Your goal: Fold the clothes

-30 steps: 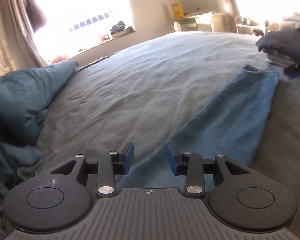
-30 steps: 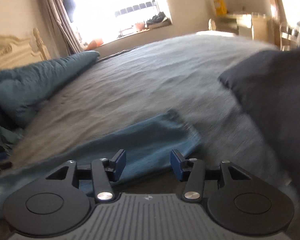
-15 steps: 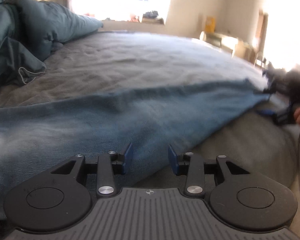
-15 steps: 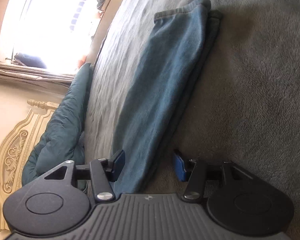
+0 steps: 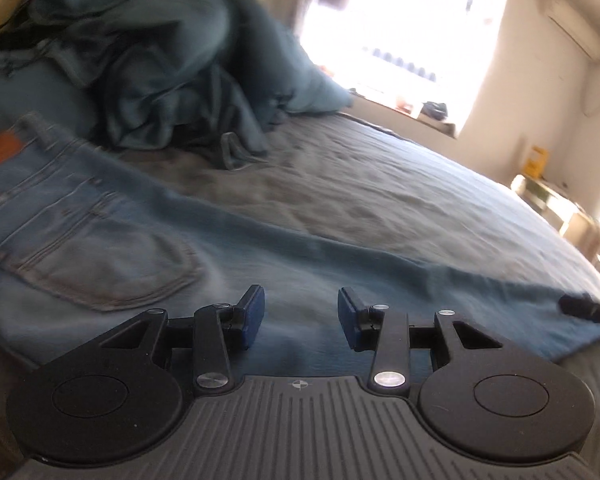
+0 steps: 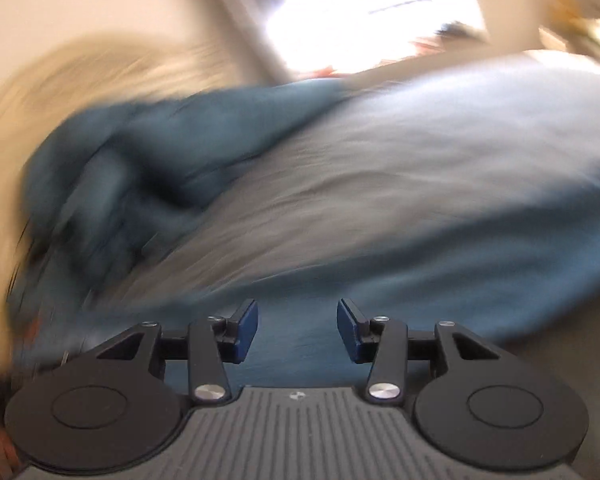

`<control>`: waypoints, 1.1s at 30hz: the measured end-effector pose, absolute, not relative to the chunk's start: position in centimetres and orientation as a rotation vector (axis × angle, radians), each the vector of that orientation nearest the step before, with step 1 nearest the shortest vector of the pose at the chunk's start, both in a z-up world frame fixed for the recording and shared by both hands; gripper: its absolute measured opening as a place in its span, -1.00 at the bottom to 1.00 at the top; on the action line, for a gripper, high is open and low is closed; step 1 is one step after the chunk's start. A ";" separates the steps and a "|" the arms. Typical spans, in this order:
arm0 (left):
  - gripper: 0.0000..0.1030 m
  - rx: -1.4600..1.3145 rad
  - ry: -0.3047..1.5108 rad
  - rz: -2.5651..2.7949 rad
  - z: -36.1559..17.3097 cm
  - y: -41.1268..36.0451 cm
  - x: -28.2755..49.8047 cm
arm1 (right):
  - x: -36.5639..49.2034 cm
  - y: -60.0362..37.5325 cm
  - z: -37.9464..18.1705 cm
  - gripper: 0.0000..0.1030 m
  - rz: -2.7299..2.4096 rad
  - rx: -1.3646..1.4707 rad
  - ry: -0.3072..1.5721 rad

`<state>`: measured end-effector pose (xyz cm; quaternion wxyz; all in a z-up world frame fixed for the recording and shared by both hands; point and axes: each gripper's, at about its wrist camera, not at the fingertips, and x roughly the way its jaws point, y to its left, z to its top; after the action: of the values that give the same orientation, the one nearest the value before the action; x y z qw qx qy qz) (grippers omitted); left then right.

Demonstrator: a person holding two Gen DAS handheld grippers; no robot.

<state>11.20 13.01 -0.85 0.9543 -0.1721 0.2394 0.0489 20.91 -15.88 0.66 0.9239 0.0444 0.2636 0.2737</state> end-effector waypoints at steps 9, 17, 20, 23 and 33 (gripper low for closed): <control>-0.22 -0.331 0.458 0.149 -2.2 14.7 10.9 | 28.6 -4.4 -4.2 -0.52 0.674 -0.150 0.730; -0.21 -0.314 0.419 0.150 -2.2 14.5 10.4 | 30.6 -6.7 -2.1 -0.61 0.612 0.050 0.765; -0.21 -0.321 0.413 0.149 -2.3 14.6 10.6 | 29.4 -5.1 -2.4 -0.61 0.664 -0.059 0.828; -0.20 -0.314 0.417 0.152 -2.3 14.4 10.9 | 30.9 -3.3 -3.7 -0.69 0.625 -0.120 0.847; -0.19 -0.317 0.410 0.151 -2.4 14.5 10.8 | 30.4 -5.5 -1.0 -0.64 0.625 0.024 0.823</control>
<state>10.79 14.47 -2.38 0.9638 -0.1567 0.2025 0.0747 30.37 -5.47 -1.02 0.8693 0.0115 0.3935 0.2990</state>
